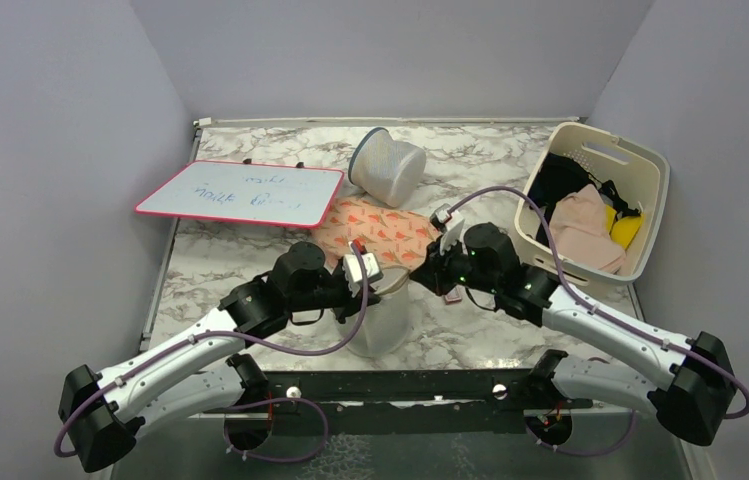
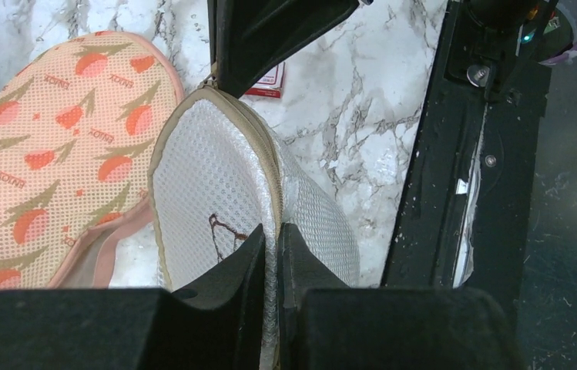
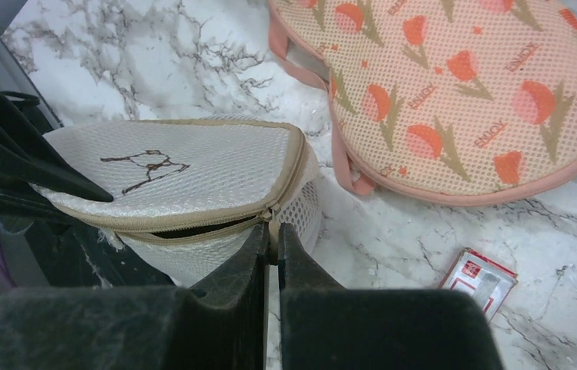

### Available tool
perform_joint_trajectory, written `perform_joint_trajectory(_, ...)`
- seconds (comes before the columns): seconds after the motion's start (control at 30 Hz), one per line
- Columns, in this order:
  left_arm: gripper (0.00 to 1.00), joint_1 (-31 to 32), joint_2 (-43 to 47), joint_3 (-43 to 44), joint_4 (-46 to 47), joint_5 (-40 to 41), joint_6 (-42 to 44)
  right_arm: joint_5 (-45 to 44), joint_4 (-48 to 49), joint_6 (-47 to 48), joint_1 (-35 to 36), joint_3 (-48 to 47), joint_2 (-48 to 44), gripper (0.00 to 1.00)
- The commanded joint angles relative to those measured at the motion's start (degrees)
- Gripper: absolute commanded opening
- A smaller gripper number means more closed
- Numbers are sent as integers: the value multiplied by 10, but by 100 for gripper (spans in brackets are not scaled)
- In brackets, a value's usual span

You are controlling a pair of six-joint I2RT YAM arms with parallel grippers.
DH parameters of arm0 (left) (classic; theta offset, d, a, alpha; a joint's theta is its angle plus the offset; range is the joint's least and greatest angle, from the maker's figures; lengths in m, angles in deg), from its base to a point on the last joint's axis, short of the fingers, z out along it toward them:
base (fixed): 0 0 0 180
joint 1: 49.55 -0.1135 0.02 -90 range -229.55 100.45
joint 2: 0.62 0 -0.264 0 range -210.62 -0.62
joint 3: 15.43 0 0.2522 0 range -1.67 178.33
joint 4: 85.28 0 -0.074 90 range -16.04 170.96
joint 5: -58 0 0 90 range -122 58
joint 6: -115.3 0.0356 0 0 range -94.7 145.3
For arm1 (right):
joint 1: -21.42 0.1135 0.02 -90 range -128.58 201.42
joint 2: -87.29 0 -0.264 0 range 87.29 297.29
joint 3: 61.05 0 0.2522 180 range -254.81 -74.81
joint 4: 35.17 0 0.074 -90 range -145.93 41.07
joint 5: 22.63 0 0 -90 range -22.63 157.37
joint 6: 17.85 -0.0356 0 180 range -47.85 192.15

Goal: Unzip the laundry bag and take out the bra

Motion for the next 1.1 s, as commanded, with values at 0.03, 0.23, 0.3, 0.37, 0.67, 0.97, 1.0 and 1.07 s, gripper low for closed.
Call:
perform_joint_trajectory(0.03,0,2,11,-3,3,-33,0,41,-9,27,-13,4,13,1)
perform_joint_trajectory(0.23,24,3,7,7,0,-4,-34,138,7,55,-13,7,-14,1)
perform_joint_trajectory(0.3,40,3,-5,24,-13,-5,-61,144,1,58,-13,9,-18,1)
perform_joint_trajectory(0.37,49,2,-22,45,-23,-3,-87,154,-3,58,-13,3,-15,1)
perform_joint_trajectory(0.67,43,2,-96,96,-29,32,-191,184,15,51,-12,4,-30,1)
perform_joint_trajectory(0.97,31,3,-129,100,-22,0,-198,195,19,46,-12,6,-24,1)
perform_joint_trajectory(1.0,28,2,-131,100,-22,4,-198,194,18,47,-12,7,-24,1)
perform_joint_trajectory(1.07,21,2,-137,104,-23,2,-190,192,12,48,-12,4,-23,1)
